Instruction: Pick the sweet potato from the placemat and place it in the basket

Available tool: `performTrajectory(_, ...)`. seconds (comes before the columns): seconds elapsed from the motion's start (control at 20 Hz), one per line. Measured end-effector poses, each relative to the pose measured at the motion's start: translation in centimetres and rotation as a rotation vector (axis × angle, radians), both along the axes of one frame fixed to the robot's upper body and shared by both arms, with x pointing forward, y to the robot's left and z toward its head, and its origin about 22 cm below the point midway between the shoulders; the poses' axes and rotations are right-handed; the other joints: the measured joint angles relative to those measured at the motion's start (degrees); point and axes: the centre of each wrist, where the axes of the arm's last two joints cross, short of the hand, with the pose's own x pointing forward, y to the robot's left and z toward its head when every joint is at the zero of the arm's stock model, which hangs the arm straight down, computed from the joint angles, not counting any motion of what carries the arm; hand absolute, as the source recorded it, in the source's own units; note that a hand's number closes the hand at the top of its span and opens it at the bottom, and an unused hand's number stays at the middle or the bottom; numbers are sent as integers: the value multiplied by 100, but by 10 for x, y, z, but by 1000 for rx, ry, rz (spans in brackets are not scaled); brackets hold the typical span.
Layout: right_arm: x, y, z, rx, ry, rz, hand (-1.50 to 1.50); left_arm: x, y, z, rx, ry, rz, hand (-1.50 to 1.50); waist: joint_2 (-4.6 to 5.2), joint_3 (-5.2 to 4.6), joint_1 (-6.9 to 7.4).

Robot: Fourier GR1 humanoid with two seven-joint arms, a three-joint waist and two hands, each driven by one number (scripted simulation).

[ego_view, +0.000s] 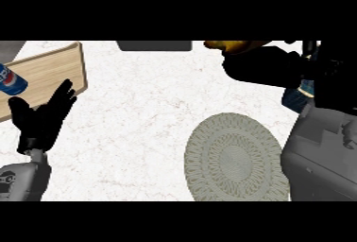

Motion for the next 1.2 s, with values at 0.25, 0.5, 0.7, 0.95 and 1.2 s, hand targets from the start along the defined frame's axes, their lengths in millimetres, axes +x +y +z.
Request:
performTrajectory(0.25, 33, -27, 17, -57, 38, -146, 150, -6, 9, 3, 7, -7, 6, 0, 6, 2, 30)
performTrajectory(0.5, 52, -72, 20, -70, 72, -249, 150, -4, 10, -2, 3, -7, 4, 0, 14, 4, -3)
performTrajectory(0.7, 58, -105, 9, -70, 101, -288, 150, 1, 4, -1, 2, -10, 8, 0, 13, 7, -17)
performTrajectory(0.95, 63, -144, -6, -78, 124, -316, 150, -8, 5, -2, -5, -4, 6, 0, 12, 8, -1)
performTrajectory(1.2, 72, -179, -34, -36, 121, -312, 150, -3, 3, -1, -6, -5, 2, 0, 18, 8, 2)
